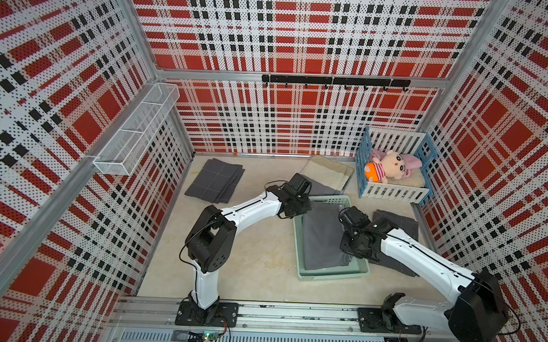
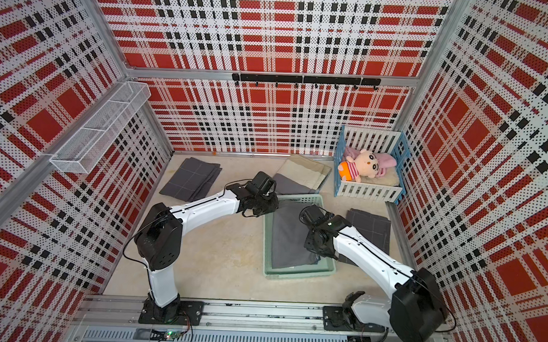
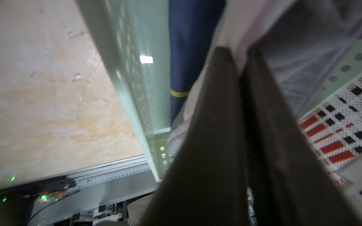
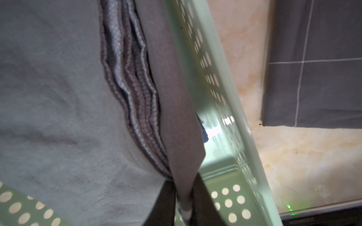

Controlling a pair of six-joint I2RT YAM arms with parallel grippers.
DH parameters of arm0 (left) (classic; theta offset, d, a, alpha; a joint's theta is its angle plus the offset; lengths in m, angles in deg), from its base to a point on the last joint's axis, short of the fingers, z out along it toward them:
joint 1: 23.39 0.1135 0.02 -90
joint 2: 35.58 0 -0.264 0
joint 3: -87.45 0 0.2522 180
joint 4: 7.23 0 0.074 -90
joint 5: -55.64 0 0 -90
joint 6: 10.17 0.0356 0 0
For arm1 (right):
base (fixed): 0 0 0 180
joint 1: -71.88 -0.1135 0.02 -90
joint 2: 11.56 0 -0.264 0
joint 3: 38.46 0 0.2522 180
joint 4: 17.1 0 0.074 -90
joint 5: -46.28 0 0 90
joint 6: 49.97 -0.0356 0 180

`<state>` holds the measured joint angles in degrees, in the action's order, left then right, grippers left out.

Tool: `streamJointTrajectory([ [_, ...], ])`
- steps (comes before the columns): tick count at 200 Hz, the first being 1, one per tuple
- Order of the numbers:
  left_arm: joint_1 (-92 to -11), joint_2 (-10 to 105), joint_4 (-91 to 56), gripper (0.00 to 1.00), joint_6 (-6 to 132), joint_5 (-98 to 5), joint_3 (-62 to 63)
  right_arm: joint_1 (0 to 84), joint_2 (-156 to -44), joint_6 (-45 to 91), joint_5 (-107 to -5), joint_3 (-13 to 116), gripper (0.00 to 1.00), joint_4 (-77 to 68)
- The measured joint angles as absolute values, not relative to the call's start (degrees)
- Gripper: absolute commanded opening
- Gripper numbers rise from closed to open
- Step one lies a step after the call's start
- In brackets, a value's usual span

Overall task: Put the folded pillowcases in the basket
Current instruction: Place the pillowcase in the basket.

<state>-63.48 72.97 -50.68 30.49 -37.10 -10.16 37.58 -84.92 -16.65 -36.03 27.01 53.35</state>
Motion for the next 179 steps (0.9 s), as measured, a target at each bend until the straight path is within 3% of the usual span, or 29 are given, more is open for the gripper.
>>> streamJointTrajectory([
  [31, -62.4, 72.8, -50.3, 0.43, 30.6, -37.0, -10.1, 37.6, -84.8, -16.1, -35.8, 27.7, 0.66, 54.6],
  [102, -62.7, 66.3, -51.3, 0.51, 33.5, -36.4, -8.5, 37.6, -83.1, -16.2, -33.3, 33.1, 0.68, 57.0],
  [179, -71.7, 65.1, -59.1, 0.47, 34.8, -32.0, -5.8, 38.1, -84.3, -16.6, -29.1, 33.8, 0.71, 59.2],
])
